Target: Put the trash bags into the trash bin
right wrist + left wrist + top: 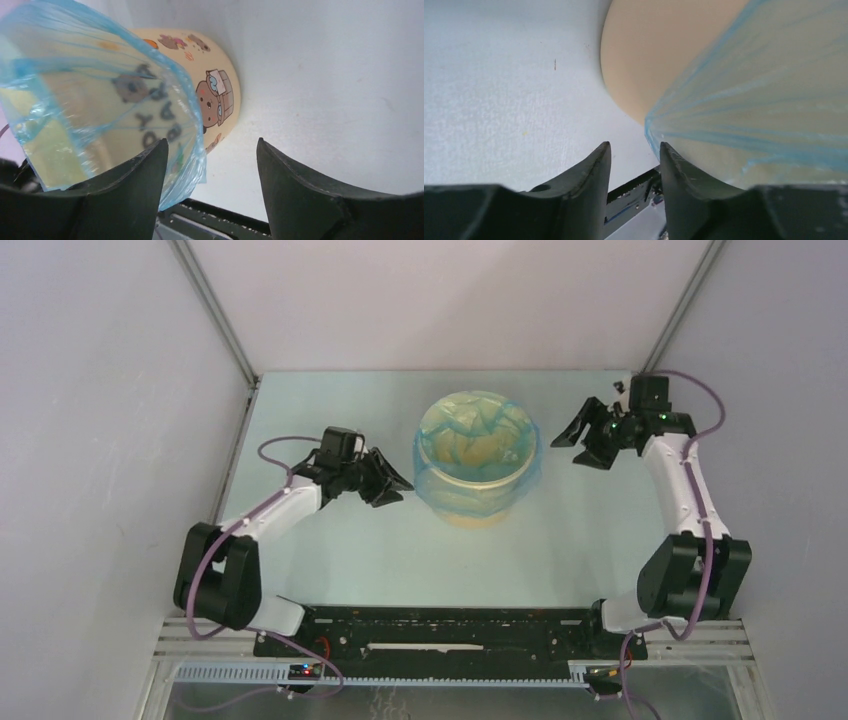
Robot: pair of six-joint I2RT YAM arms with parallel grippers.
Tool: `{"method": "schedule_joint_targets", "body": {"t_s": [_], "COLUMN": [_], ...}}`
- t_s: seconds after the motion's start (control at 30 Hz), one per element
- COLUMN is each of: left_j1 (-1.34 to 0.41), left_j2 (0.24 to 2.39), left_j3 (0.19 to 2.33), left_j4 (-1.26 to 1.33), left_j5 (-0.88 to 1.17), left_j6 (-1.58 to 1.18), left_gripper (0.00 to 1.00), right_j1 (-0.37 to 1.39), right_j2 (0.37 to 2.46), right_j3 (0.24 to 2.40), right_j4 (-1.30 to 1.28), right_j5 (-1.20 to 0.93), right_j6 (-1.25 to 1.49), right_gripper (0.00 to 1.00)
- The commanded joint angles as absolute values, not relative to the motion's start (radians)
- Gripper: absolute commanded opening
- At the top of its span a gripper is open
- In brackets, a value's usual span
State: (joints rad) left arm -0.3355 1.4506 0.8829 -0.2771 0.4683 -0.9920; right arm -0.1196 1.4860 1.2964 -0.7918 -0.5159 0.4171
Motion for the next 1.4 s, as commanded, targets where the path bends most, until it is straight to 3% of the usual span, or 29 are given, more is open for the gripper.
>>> {"method": "schedule_joint_targets", "body": {"t_s": [0.0,0.17,0.4,0.5,0.57,0.67,0.77,1.03,1.37], "left_j1": [-0.325,-0.301,-0.282,-0.283,-0.284,-0.292,-0.301,-0.340,-0.374], "left_j2": [1.348,1.290,1.317,1.323,1.332,1.351,1.396,1.477,1.509], "left_j3": [0.963,0.973,1.013,1.008,1.004,1.000,0.978,0.981,0.987], "left_j4": [-0.436,-0.468,-0.458,-0.406,-0.368,-0.309,-0.214,-0.120,-0.139], "left_j5": [0.410,0.402,0.463,0.486,0.502,0.520,0.559,0.570,0.555], "left_j6": [-0.846,-0.823,-0.845,-0.892,-0.929,-0.984,-1.065,-1.152,-1.150], "left_gripper": [0.49,0.63,0.68,0.69,0.70,0.70,0.68,0.64,0.63], "right_j1": [-0.120,0.006,0.428,0.522,0.556,0.577,0.588,0.594,0.591], "right_j2": [1.403,1.412,1.589,1.679,1.726,1.781,1.791,1.769,1.906], "right_j3": [1.473,1.704,1.907,1.930,1.923,1.871,1.771,1.418,1.402], "right_j4": [-0.997,-1.052,-1.062,-1.057,-1.038,-0.983,-0.899,-0.548,-0.470], "right_j5": [-0.309,-0.247,-0.099,-0.050,-0.039,-0.048,-0.046,0.000,0.043], "right_j6": [0.336,0.311,0.259,0.242,0.238,0.236,0.244,0.283,0.270], "right_gripper": [0.75,0.78,0.75,0.75,0.72,0.53,0.48,0.49,0.53]}}
